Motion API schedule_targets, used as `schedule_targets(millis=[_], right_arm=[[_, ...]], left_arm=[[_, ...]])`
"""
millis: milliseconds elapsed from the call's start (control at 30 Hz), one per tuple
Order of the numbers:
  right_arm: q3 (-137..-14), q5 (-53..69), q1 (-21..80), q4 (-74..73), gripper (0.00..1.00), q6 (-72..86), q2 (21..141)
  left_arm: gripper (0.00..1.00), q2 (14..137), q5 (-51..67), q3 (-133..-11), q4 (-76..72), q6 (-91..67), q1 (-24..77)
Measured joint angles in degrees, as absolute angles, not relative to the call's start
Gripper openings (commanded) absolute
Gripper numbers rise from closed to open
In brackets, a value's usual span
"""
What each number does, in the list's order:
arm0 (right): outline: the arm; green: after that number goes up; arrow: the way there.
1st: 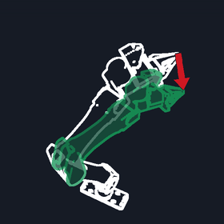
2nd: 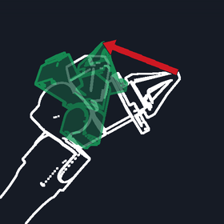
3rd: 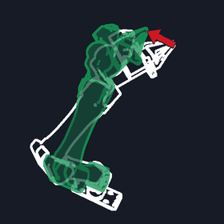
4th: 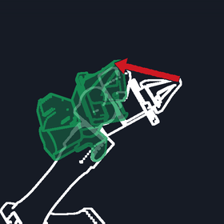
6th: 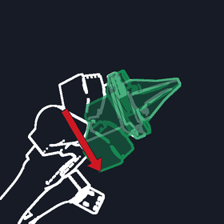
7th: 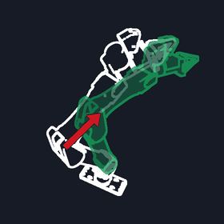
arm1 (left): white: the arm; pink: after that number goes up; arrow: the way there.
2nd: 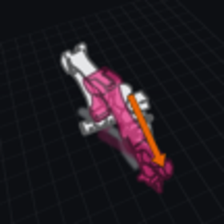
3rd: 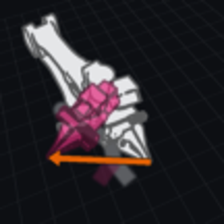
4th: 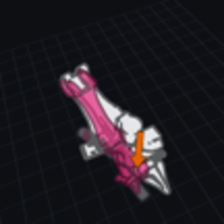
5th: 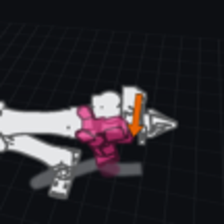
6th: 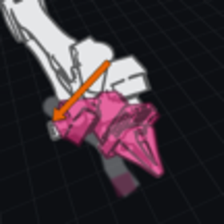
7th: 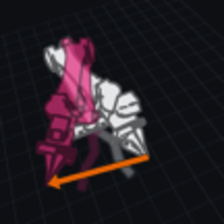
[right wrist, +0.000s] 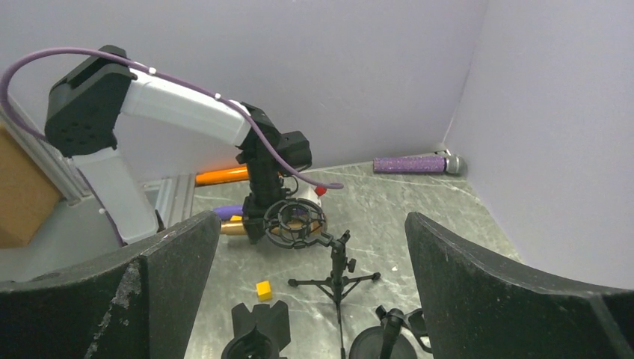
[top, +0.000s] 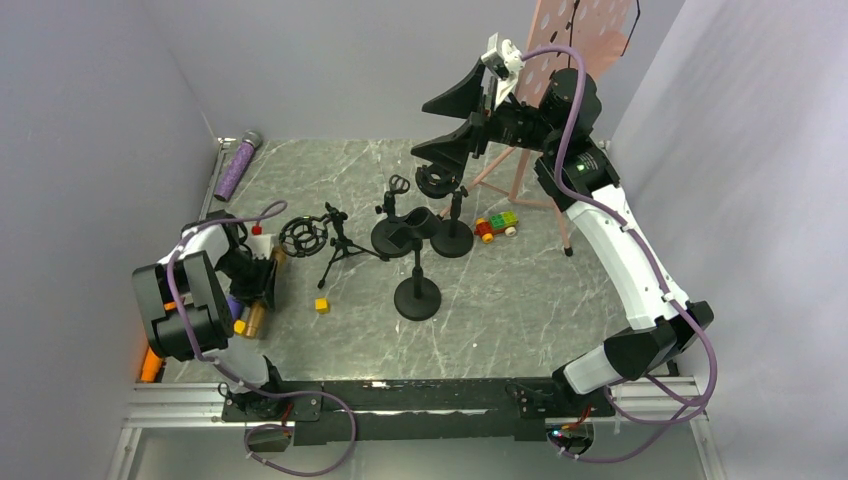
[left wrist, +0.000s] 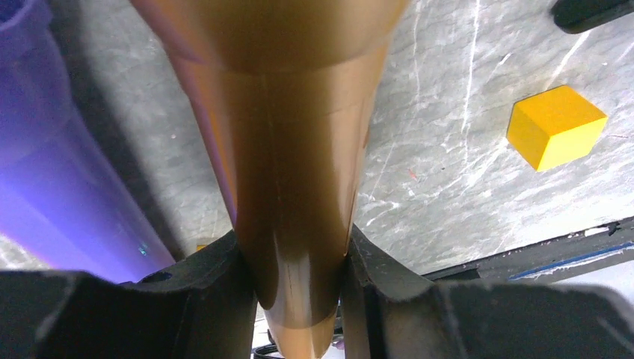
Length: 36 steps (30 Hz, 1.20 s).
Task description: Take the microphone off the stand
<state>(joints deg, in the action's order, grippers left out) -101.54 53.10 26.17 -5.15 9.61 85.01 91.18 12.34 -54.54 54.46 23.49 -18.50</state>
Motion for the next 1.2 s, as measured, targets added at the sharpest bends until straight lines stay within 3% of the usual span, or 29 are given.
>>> schedule_targets(millis=[300, 800, 1200], right_arm=[[-101.49, 52.99, 26.17, -6.2, 1.0, 8.99, 84.95], [-101.36, 53.01, 26.17, -6.61, 1.0, 8.95, 84.9], [-100.55, 53.01, 25.96, -7.25, 1.0, 8.45, 84.55]], left_arm=[[0.5, 94.85, 13.15, -54.68, 54.54, 23.03, -18.44], [0.51, 94.94, 15.77, -57.32, 58.39, 22.59, -18.39], [0.54, 94.0, 20.51, -70.57, 64.62, 22.44, -18.39]])
